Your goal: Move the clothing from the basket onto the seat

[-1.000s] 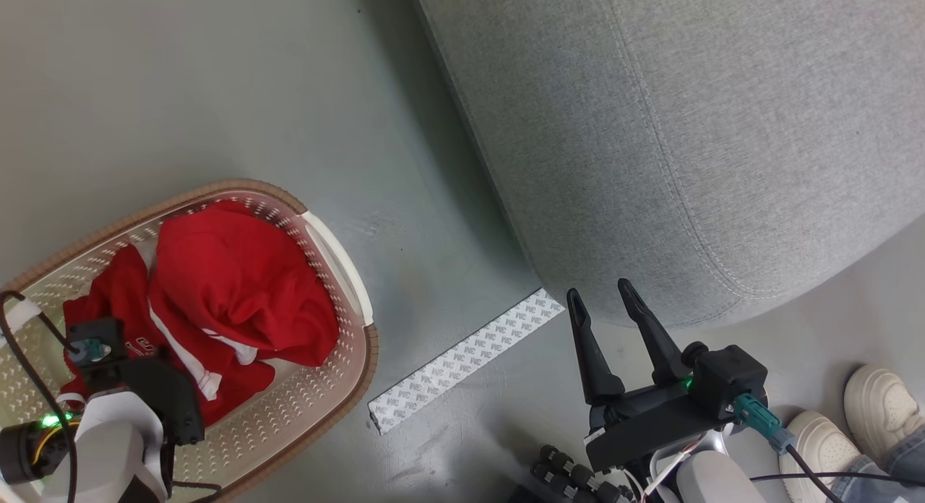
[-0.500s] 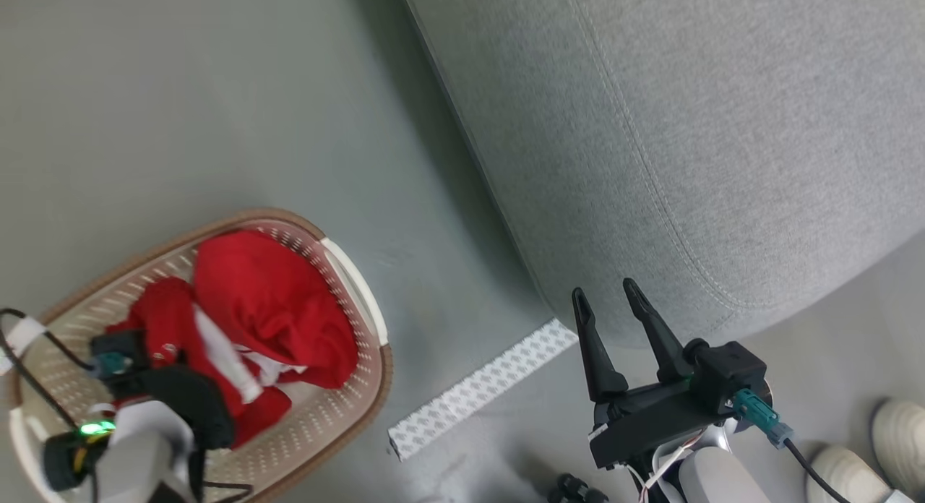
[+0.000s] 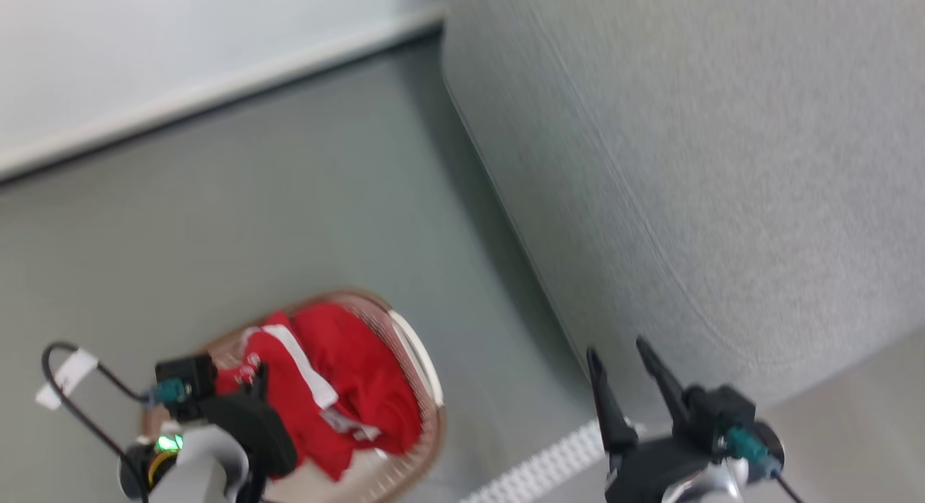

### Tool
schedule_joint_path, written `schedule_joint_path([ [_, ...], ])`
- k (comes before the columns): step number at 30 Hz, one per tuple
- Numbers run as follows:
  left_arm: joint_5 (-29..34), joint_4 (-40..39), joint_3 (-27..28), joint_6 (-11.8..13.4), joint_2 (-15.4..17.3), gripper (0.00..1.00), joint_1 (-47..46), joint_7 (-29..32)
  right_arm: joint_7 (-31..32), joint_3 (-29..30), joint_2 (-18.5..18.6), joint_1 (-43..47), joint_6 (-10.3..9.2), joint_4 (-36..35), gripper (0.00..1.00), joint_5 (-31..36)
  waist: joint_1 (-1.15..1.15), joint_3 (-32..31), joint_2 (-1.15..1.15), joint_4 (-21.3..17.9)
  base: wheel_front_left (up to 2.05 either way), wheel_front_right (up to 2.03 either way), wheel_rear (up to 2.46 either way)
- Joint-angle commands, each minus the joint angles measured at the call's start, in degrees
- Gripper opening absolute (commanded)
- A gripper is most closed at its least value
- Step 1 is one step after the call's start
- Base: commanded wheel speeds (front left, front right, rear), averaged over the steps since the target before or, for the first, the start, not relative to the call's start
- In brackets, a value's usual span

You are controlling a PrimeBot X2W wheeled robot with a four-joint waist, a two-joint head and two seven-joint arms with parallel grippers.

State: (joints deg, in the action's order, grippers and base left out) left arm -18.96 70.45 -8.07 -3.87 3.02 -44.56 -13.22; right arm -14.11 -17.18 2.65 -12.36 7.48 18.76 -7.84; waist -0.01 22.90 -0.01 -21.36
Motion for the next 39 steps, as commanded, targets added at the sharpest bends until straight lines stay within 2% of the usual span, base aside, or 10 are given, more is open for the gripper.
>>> schedule_joint_path([
  [1, -2.4, -0.5, -1.4, -1.6, -0.2, 0.0, 2.8, 0.2, 0.6, 0.2, 0.2, 2.3, 0.02, 0.5, 1.0, 0.9, 0.01, -13.1, 0.01, 7.3, 0.0, 0.0, 0.0],
  [4, -6.5, -3.8, -5.7, -2.9, -0.2, 0.0, 5.0, 1.2, 2.0, 0.9, 0.2, 4.7, 0.02, 0.3, 1.0, 1.6, 0.01, -17.9, 0.01, 9.1, 0.0, 0.0, 0.0],
  [8, -11.1, -9.6, -12.0, -3.1, -0.2, 0.0, 7.6, 3.0, 4.0, 2.2, 0.2, 8.5, 0.02, -0.8, 1.0, 2.4, 0.01, -23.2, 0.01, 11.6, 0.0, 0.0, 0.0],
  [14, -14.3, -19.8, -19.6, -0.2, -0.1, 0.0, 6.1, 6.0, 6.3, 3.2, 0.2, 12.4, 0.02, -4.2, 1.0, 3.3, 0.01, -26.7, 0.01, 14.8, 0.0, 0.0, 0.0],
  [18, -16.1, -26.2, -22.3, 1.2, -0.1, 0.0, 4.8, 8.2, 7.5, 2.6, 0.2, 13.6, 0.02, -5.9, 1.0, 3.2, 0.01, -27.7, 0.01, 15.9, 0.0, 0.0, 0.0],
  [24, -18.5, -33.1, -23.9, 3.0, -0.1, 0.0, 2.9, 10.6, 8.7, 2.4, 0.3, 14.6, 0.02, -7.5, 1.0, 2.9, 0.01, -28.3, 0.01, 16.6, 0.0, 0.0, 0.0],
  [28, -21.0, -39.1, -27.3, 4.2, -0.1, 0.0, 1.5, 12.5, 9.4, 1.7, 0.6, 14.3, 0.02, -8.3, 1.0, 2.5, 0.01, -28.3, 0.01, 16.8, 0.0, 0.0, 0.0],
  [29, -21.1, -40.4, -28.6, 5.2, -0.1, 0.0, 0.8, 12.5, 9.7, 1.3, 0.7, 14.1, 0.02, -8.5, 1.0, 2.5, 0.01, -28.3, 0.01, 16.7, 0.0, 0.0, 0.0],
  [39, -25.3, -43.3, -34.4, 7.7, -0.1, 0.0, -1.4, 12.4, 13.0, -5.8, 2.8, 9.0, 0.02, -7.3, 1.0, 1.2, 0.01, -28.4, 0.01, 14.4, 0.0, 0.0, 0.0],
])
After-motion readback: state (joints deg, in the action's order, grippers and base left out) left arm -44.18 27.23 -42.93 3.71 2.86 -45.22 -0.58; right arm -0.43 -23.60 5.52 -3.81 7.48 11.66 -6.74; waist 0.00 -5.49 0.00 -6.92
